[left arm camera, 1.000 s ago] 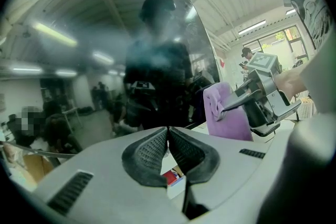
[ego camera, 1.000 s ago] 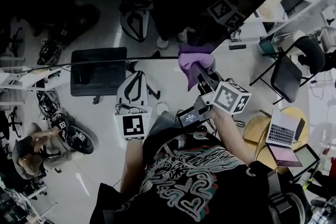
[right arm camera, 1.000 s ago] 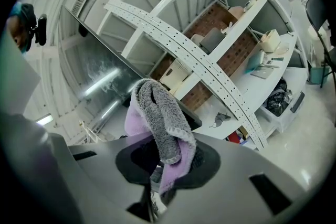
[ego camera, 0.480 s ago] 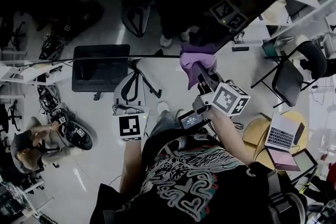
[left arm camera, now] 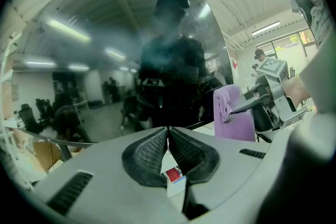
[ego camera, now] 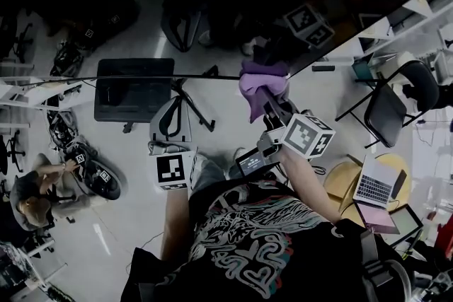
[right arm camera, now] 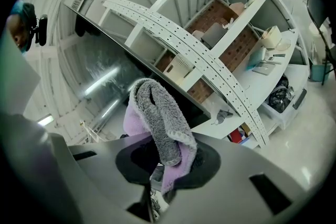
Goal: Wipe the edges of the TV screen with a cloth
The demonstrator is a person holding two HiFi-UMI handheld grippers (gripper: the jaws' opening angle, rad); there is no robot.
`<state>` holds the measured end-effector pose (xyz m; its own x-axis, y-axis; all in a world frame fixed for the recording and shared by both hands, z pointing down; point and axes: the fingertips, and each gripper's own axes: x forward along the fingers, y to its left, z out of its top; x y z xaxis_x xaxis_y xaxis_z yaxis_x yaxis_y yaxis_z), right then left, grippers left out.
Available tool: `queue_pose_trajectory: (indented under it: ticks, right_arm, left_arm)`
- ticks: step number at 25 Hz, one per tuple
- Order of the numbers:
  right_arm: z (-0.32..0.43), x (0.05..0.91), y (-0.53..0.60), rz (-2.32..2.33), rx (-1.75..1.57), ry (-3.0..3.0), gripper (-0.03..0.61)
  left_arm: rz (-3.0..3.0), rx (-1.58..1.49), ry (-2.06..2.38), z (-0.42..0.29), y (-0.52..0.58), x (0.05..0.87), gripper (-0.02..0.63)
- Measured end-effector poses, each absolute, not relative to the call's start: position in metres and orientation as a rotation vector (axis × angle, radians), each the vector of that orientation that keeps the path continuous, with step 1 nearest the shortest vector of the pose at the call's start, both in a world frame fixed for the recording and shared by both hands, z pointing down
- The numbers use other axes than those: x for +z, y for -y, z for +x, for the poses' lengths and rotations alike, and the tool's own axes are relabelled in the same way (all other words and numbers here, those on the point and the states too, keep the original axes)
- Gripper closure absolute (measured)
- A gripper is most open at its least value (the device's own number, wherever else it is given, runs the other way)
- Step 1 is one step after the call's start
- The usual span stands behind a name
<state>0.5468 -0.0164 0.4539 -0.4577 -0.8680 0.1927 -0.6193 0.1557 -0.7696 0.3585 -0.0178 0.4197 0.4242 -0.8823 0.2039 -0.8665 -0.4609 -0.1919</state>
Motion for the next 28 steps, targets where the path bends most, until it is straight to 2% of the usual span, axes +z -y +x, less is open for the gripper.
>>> queue_pose_trajectory:
  ticks: [28]
  right_arm:
    - [0.523,0.452,0.028,-1.449,-1.237,-2.123,0.502]
  left_arm:
    - [-2.597,-0.415,-1.609,0.332,0.032,0.410,0.591]
